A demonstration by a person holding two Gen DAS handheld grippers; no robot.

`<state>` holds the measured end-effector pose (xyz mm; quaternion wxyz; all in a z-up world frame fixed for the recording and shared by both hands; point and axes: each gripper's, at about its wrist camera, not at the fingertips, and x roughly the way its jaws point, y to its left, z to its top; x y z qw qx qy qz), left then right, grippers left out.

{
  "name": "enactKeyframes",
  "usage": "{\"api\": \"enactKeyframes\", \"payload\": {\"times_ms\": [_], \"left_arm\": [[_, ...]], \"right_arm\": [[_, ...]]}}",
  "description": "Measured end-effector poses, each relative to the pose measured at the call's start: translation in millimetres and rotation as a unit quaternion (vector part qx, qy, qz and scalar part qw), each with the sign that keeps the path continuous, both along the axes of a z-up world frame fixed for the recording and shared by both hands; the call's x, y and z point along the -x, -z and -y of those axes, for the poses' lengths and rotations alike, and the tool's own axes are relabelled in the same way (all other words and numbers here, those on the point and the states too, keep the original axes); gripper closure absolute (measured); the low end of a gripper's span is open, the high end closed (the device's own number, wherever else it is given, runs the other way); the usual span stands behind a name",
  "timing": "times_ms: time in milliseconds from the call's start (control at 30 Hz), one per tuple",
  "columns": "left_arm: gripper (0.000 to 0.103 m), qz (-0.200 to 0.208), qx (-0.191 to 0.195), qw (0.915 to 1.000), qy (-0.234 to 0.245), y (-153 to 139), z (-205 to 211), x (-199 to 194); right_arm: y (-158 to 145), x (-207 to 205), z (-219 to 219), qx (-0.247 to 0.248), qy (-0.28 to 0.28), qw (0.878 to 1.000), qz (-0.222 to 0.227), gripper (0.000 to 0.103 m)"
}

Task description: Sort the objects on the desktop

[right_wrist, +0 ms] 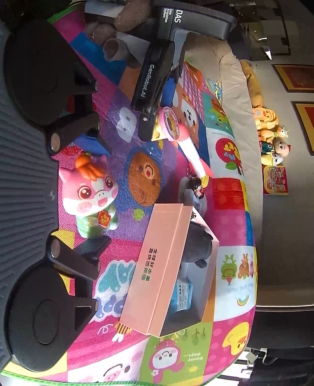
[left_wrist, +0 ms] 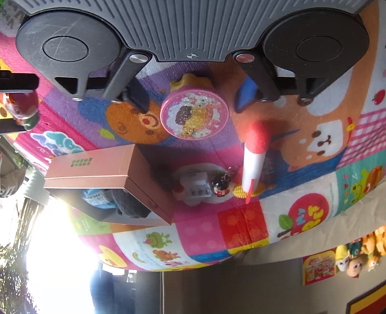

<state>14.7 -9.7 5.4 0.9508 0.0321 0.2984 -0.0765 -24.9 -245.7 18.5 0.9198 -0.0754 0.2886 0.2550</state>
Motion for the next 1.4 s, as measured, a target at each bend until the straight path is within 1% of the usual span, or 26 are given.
{"api": "enactKeyframes", "payload": {"times_ms": [133,167,200,267,333,433,500,567,667,733,767,800,833,900,967,1033,1133,1233,1300,1400], "left_arm": [[0.031,-0.007,-0.012,0.9999,0.005,2,2,-5],[0.034,-0.003,-0.023,0.9997,0.009,1,5,-4],[0.043,0.002,-0.035,0.9993,0.012,1,7,-2],[0.044,0.008,-0.053,0.9984,0.017,-3,11,2],[0.045,0.011,-0.049,0.9984,0.025,-11,14,8],[0.045,0.02,-0.03,0.9975,0.061,-35,30,16],[0.045,0.051,-0.021,0.9942,0.092,-59,47,20],[0.045,0.087,-0.015,0.9881,0.126,-87,66,17],[0.045,0.131,-0.003,0.9791,0.156,-125,93,-3],[0.044,0.153,0.001,0.976,0.155,-142,111,-25],[0.044,0.158,0.004,0.9753,0.154,-147,119,-37],[0.042,0.157,0.007,0.9752,0.155,-150,126,-49],[0.033,0.151,0.011,0.9763,0.155,-151,132,-60],[0.021,0.136,0.026,0.9798,0.144,-148,133,-74],[0.015,0.123,0.043,0.9825,0.133,-141,123,-76],[0.009,0.114,0.043,0.9852,0.121,-127,108,-72],[0.008,0.097,0.024,0.9897,0.102,-102,87,-62],[0.007,0.072,0.01,0.9946,0.074,-76,59,-48],[0.006,0.058,0.014,0.9966,0.056,-63,41,-41],[0.006,0.045,0.029,0.9978,0.038,-51,17,-32]], "right_arm": [[-6,8,3,-0.004,-0.001,1.0,-0.001,0.031],[-7,11,4,-0.006,-0.002,1.0,-0.001,0.031],[-9,13,5,-0.008,-0.004,1.0,0.0,0.031],[-12,19,9,-0.014,-0.006,1.0,0.005,0.031],[-18,26,14,-0.021,-0.007,1.0,0.013,0.031],[-31,36,29,-0.029,0.005,0.999,0.043,0.031],[-42,42,44,-0.039,0.024,0.997,0.066,0.031],[-54,46,59,-0.049,0.047,0.994,0.088,0.031],[-66,49,79,-0.053,0.083,0.988,0.118,0.031],[-70,48,90,-0.058,0.102,0.985,0.127,0.031],[-71,47,93,-0.059,0.107,0.984,0.129,0.031],[-71,46,95,-0.061,0.11,0.984,0.13,0.031],[-71,43,98,-0.063,0.113,0.983,0.128,0.031],[-68,39,100,-0.064,0.116,0.984,0.121,0.031],[-65,36,104,-0.062,0.119,0.984,0.115,0.031],[-62,34,107,-0.059,0.123,0.984,0.111,0.031],[-61,22,108,-0.058,0.127,0.985,0.102,0.031],[-64,1,103,-0.06,0.13,0.986,0.085,0.031],[-67,-20,97,-0.062,0.131,0.987,0.068,0.031],[-77,-62,84,-0.071,0.121,0.989,0.046,0.031]]}}
